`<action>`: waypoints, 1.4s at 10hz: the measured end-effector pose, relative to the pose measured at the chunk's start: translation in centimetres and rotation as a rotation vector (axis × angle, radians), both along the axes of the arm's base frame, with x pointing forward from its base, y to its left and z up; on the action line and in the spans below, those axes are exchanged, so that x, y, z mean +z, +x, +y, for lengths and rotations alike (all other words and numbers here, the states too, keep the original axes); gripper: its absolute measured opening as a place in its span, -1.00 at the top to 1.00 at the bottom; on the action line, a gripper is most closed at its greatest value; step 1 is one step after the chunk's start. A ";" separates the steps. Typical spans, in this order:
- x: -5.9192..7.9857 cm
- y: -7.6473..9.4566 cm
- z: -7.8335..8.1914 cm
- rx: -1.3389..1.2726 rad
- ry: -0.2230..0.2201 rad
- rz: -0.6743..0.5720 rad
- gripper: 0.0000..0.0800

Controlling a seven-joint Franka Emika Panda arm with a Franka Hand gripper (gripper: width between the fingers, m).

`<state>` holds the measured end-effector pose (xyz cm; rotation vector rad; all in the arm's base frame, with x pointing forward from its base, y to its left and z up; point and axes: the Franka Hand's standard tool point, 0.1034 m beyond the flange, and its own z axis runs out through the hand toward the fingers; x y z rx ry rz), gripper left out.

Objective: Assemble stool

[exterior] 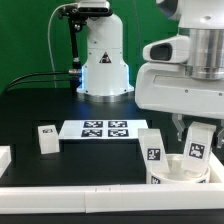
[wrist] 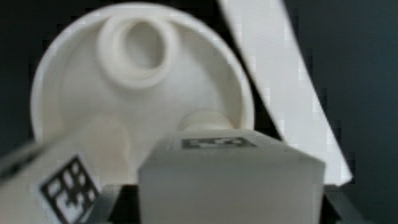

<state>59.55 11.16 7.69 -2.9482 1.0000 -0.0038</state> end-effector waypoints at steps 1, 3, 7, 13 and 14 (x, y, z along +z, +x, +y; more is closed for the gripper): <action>-0.2 0.2 0.1 -0.184 0.037 -0.004 0.17; -0.3 0.6 0.2 -0.450 0.091 -0.014 0.16; -0.3 0.6 0.3 -0.691 0.100 0.003 0.16; -0.3 0.9 0.8 -1.205 0.150 0.014 0.16; -0.3 0.9 0.8 -1.185 0.150 0.012 -0.01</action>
Offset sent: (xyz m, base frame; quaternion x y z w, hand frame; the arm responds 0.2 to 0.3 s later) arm 0.0000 0.0000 0.0000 0.0000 0.0000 0.1296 0.9916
